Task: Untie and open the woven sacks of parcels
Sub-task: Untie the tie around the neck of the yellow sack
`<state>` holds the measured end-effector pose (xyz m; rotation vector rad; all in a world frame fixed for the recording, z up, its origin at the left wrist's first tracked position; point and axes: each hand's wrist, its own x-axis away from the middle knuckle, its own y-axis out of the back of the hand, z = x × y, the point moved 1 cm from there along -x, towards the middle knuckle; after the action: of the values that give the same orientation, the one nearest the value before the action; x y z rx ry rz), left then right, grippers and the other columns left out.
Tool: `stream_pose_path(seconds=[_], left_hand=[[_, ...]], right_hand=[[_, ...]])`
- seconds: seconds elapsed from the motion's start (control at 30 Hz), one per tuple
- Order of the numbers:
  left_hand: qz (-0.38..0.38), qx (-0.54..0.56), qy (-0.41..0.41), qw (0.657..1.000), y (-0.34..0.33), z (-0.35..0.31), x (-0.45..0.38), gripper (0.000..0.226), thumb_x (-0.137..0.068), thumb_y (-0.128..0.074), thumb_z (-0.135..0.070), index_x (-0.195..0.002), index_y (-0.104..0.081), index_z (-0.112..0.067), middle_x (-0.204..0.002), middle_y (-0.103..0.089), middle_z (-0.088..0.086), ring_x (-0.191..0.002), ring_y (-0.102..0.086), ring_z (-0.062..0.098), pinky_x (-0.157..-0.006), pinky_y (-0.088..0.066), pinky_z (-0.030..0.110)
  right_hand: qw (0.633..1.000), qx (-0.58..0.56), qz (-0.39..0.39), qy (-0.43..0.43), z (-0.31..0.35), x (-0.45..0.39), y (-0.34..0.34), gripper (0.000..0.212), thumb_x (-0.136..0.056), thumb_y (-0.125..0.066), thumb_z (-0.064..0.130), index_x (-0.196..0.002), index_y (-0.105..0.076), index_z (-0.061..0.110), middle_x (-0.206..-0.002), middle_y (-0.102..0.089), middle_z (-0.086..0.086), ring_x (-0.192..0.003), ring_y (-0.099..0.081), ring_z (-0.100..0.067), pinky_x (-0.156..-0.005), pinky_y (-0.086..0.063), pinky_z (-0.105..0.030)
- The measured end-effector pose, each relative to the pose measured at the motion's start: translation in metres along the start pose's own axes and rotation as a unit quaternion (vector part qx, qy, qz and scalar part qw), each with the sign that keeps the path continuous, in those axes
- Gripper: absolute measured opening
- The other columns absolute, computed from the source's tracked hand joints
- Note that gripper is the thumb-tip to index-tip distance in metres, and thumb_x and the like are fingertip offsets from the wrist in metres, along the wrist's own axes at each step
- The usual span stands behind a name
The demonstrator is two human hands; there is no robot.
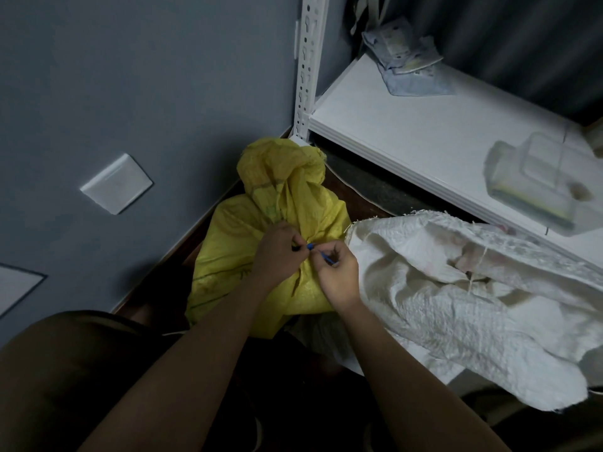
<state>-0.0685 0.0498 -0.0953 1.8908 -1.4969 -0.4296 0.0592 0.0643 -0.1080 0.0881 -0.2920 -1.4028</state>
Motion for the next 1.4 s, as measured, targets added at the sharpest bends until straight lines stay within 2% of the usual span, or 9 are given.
stream_pose_path(seconds=[0.13,0.3,0.57,0.73,0.9,1.0,1.13,1.3,1.4], left_hand=[[0.002,0.006,0.005,1.000,-0.0007,0.0016,-0.0005,0.008,-0.079,-0.068,-0.013,-0.076,-0.061,-0.010,-0.089,-0.049,-0.002,-0.094,-0.051,0.018,-0.079,-0.041,0.027],[-0.005,0.016,0.009,1.000,0.0004,0.0046,0.0005,0.014,-0.079,-0.069,-0.013,-0.073,-0.056,-0.015,-0.088,-0.048,-0.003,-0.093,-0.050,0.015,-0.077,-0.037,0.023],[0.002,0.022,0.016,1.000,0.0007,0.0035,0.0016,0.013,-0.079,-0.069,-0.014,-0.074,-0.057,-0.015,-0.087,-0.046,-0.005,-0.091,-0.048,0.010,-0.076,-0.037,0.022],[0.010,0.011,0.012,1.000,0.0026,0.0066,0.0021,0.015,-0.079,-0.070,-0.016,-0.074,-0.056,-0.017,-0.089,-0.047,-0.004,-0.090,-0.048,0.011,-0.077,-0.039,0.024],[0.009,0.011,0.014,1.000,0.0028,0.0060,0.0011,0.015,-0.079,-0.070,-0.015,-0.073,-0.056,-0.017,-0.088,-0.046,-0.005,-0.088,-0.046,0.008,-0.075,-0.037,0.022],[0.006,0.019,0.015,1.000,0.0017,0.0068,0.0016,0.016,-0.079,-0.070,-0.015,-0.071,-0.055,-0.018,-0.087,-0.046,-0.005,-0.087,-0.047,0.009,-0.075,-0.038,0.024],[0.010,0.017,0.014,1.000,0.0027,0.0083,0.0007,0.017,-0.078,-0.070,-0.015,-0.070,-0.055,-0.019,-0.086,-0.047,-0.006,-0.085,-0.048,0.009,-0.073,-0.037,0.022],[0.017,0.012,0.015,1.000,0.0014,0.0087,-0.0006,0.013,-0.079,-0.070,-0.017,-0.074,-0.058,-0.016,-0.087,-0.047,-0.006,-0.085,-0.049,0.009,-0.073,-0.037,0.022],[0.019,0.019,0.012,1.000,0.0025,0.0079,0.0003,0.014,-0.078,-0.069,-0.014,-0.072,-0.057,-0.015,-0.085,-0.046,-0.006,-0.086,-0.049,0.010,-0.075,-0.038,0.022]], right_hand=[[1.000,-0.005,-0.013,-0.006,0.0003,0.0017,0.0000,0.019,-0.081,-0.065,-0.002,-0.073,-0.057,0.014,-0.072,-0.060,0.002,-0.065,-0.054,0.003,-0.065,-0.042,-0.009],[1.000,-0.002,0.005,-0.010,-0.0007,-0.0005,-0.0024,0.010,-0.083,-0.066,0.000,-0.079,-0.062,0.008,-0.077,-0.063,0.003,-0.069,-0.057,0.004,-0.068,-0.043,-0.008],[1.000,-0.012,0.003,-0.006,-0.0026,0.0055,-0.0008,0.024,-0.082,-0.065,-0.002,-0.072,-0.053,0.016,-0.074,-0.060,-0.004,-0.066,-0.054,-0.004,-0.064,-0.043,-0.012],[0.999,-0.035,0.026,-0.006,-0.0065,0.0037,-0.0030,0.025,-0.083,-0.063,-0.006,-0.071,-0.055,0.014,-0.087,-0.069,-0.014,-0.086,-0.066,-0.014,-0.073,-0.050,-0.017],[0.999,-0.043,0.026,-0.011,-0.0072,0.0025,-0.0021,0.019,-0.083,-0.064,-0.004,-0.074,-0.061,0.013,-0.087,-0.070,-0.012,-0.084,-0.067,-0.019,-0.075,-0.051,-0.021],[0.999,-0.035,0.015,-0.013,-0.0072,0.0035,-0.0015,0.017,-0.084,-0.064,-0.002,-0.075,-0.062,0.013,-0.084,-0.069,-0.010,-0.078,-0.064,-0.013,-0.072,-0.049,-0.017],[0.999,-0.015,0.029,-0.013,-0.0039,0.0026,-0.0009,0.009,-0.086,-0.064,-0.001,-0.082,-0.066,0.007,-0.078,-0.065,0.005,-0.071,-0.060,0.005,-0.071,-0.045,-0.009],[1.000,-0.015,0.026,0.000,-0.0012,0.0072,-0.0003,0.013,-0.084,-0.062,-0.004,-0.087,-0.062,0.009,-0.076,-0.062,0.005,-0.069,-0.057,0.006,-0.070,-0.043,-0.008],[1.000,-0.007,0.010,0.004,0.0005,0.0092,-0.0004,0.018,-0.083,-0.062,-0.004,-0.079,-0.057,0.013,-0.070,-0.055,0.003,-0.063,-0.051,0.005,-0.064,-0.040,-0.008]])
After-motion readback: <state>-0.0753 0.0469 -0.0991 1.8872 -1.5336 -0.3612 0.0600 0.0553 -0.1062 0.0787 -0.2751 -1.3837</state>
